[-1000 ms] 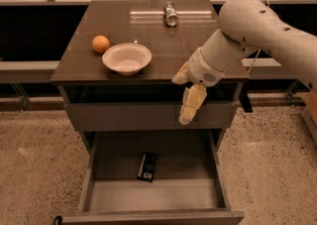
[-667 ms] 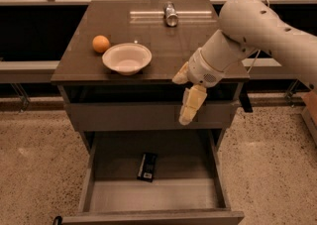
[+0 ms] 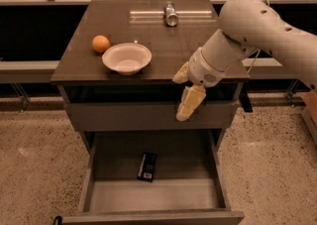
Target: Place rxbar blueberry into middle drawer
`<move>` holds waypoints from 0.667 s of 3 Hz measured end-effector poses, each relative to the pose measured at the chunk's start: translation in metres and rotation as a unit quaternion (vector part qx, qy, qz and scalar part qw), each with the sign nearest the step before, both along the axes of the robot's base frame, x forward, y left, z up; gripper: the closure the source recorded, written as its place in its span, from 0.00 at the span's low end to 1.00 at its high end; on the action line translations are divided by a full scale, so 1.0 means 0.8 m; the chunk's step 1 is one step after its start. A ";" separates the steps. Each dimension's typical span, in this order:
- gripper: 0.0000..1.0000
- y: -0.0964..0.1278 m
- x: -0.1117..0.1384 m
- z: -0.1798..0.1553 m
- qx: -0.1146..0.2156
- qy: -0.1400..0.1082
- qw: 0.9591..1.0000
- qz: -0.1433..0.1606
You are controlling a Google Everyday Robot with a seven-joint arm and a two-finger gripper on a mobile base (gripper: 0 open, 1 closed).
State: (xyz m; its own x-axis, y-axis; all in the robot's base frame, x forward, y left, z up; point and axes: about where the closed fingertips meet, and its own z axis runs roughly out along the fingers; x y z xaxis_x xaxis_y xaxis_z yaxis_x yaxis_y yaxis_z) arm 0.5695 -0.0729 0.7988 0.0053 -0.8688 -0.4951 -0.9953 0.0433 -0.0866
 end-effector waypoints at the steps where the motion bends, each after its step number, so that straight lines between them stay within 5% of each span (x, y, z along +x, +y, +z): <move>1: 0.50 -0.003 -0.046 0.022 0.033 -0.031 0.999 0.028; 2: 0.62 -0.004 -0.075 0.038 0.059 -0.055 0.995 0.049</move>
Offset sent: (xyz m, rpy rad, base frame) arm -0.0887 -0.0077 0.0485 0.1837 -0.1728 0.1446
